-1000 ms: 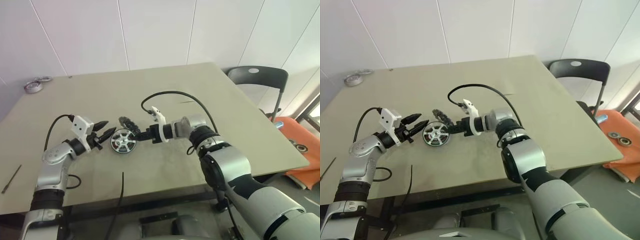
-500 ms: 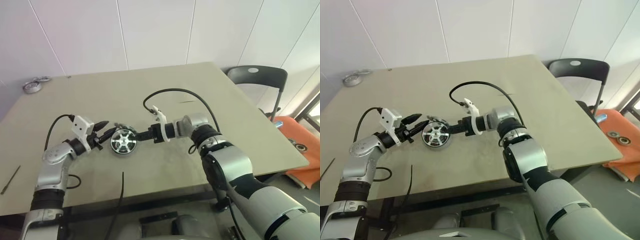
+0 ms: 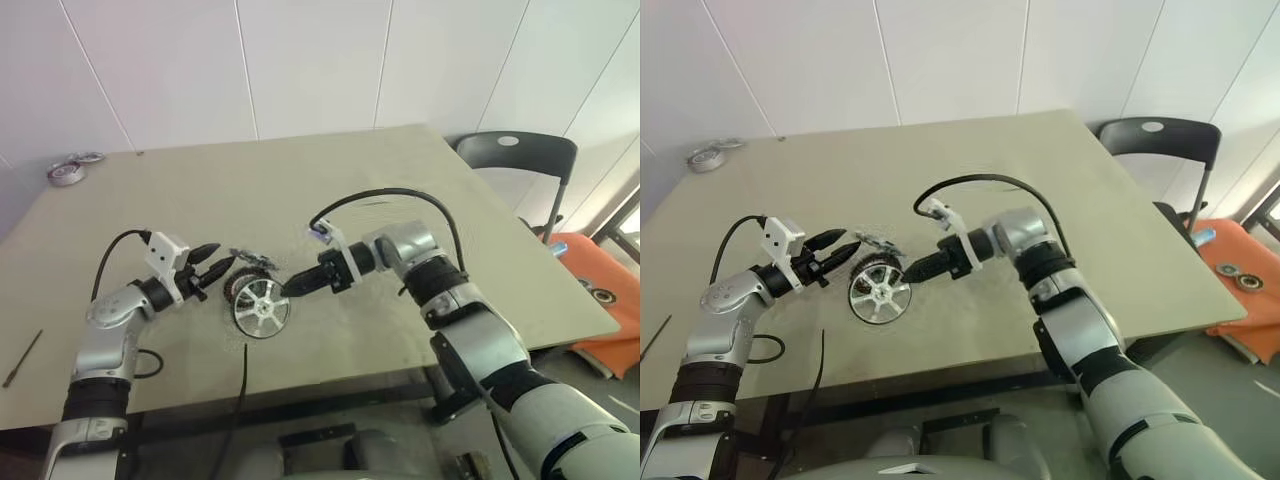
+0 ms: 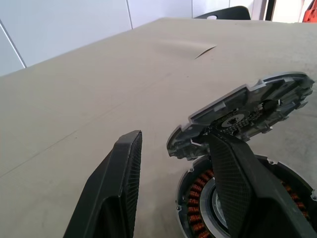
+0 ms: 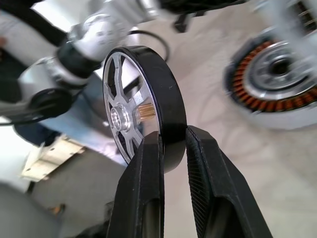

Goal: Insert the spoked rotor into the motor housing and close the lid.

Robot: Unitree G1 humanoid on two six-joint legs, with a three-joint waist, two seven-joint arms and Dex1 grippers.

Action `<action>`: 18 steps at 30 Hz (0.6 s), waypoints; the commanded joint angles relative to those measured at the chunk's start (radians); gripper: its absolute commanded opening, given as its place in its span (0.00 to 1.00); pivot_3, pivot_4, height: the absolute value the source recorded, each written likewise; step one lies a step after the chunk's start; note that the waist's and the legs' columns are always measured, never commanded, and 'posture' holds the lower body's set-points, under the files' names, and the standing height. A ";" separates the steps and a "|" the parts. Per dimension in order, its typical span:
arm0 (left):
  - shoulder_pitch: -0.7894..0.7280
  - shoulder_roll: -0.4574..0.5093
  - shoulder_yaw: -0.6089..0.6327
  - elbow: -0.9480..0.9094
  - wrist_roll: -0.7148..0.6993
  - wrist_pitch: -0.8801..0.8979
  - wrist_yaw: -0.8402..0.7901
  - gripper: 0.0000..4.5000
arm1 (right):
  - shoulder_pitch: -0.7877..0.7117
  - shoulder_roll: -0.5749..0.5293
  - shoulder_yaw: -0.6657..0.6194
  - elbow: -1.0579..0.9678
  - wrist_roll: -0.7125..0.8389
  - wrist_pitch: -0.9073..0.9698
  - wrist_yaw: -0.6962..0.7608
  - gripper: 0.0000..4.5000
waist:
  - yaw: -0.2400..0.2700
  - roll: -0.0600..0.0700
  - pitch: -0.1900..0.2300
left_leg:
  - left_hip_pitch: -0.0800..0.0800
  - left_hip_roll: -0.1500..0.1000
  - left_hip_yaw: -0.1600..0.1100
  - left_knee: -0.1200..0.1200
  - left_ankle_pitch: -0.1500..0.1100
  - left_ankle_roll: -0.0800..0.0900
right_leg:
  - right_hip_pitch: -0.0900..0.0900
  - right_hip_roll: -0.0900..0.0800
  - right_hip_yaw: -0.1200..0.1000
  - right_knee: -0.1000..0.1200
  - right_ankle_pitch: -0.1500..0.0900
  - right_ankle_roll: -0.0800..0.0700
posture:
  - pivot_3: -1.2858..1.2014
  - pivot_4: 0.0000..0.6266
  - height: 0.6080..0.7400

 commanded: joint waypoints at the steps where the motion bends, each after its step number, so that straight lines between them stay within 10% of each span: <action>1: -0.007 0.012 0.016 -0.023 -0.017 -0.010 -0.003 0.50 | 0.009 -0.026 0.023 -0.040 -0.009 -0.069 -0.016 0.09 | -0.001 0.000 0.000 | 0.000 0.000 0.000 0.000 0.000 0.000 | 0.000 0.000 0.000 0.000 0.000 0.000 | 0.52 0.00 1.00; 10: 0.042 0.036 0.003 -0.120 -0.060 0.060 -0.065 0.50 | 0.031 -0.007 0.031 0.166 -0.109 -0.329 -0.171 0.09 | -0.002 0.000 0.000 | 0.000 0.000 0.001 -0.001 0.000 0.000 | 0.000 0.000 0.001 -0.001 0.000 0.000 | 0.52 0.00 1.00; 18: 0.089 0.083 0.025 -0.196 -0.088 0.115 -0.083 0.50 | 0.010 0.020 0.026 0.279 -0.155 -0.386 -0.227 0.66 | -0.001 0.000 0.000 | 0.002 0.001 0.000 -0.001 0.000 0.000 | 0.002 0.001 0.000 -0.001 0.000 0.000 | 0.52 0.00 1.00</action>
